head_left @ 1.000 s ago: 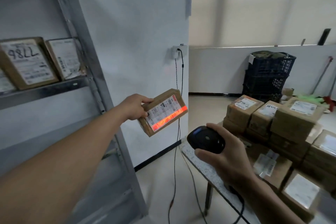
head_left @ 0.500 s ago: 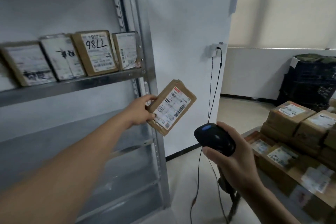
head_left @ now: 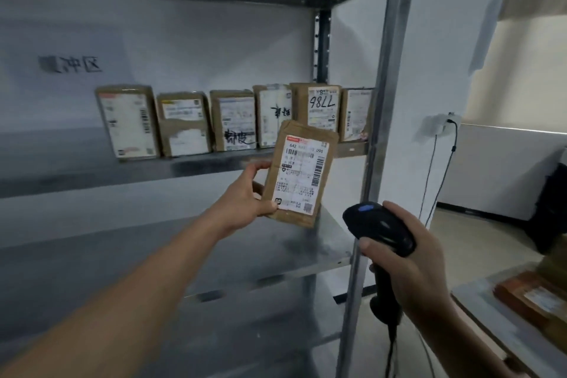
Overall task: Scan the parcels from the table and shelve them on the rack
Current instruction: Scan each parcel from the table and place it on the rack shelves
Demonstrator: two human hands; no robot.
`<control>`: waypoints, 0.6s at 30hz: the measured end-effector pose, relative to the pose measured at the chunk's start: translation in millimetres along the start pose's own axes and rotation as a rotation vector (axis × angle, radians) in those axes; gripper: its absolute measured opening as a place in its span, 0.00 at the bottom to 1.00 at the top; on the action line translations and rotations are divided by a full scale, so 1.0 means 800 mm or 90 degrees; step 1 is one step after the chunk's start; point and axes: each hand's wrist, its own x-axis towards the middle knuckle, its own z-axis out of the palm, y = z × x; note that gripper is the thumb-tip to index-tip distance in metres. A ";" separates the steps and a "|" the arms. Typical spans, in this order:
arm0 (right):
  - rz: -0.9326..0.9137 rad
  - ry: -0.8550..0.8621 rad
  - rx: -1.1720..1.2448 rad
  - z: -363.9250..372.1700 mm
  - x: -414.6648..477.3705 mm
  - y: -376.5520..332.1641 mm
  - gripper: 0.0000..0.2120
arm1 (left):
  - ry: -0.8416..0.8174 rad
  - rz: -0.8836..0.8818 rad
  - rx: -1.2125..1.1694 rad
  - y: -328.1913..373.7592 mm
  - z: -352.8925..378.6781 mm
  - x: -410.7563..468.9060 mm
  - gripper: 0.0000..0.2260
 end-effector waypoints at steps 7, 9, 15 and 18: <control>0.022 -0.025 0.043 0.107 -0.022 -0.038 0.33 | 0.058 0.027 -0.027 -0.024 -0.119 -0.057 0.34; 0.018 -0.030 0.050 0.128 -0.023 -0.045 0.31 | 0.078 0.040 -0.034 -0.028 -0.141 -0.071 0.35; 0.013 -0.083 0.086 0.180 -0.026 -0.067 0.32 | 0.144 0.040 -0.037 -0.032 -0.194 -0.106 0.35; 0.024 -0.118 0.107 0.199 -0.022 -0.072 0.31 | 0.183 0.016 -0.038 -0.029 -0.216 -0.122 0.34</control>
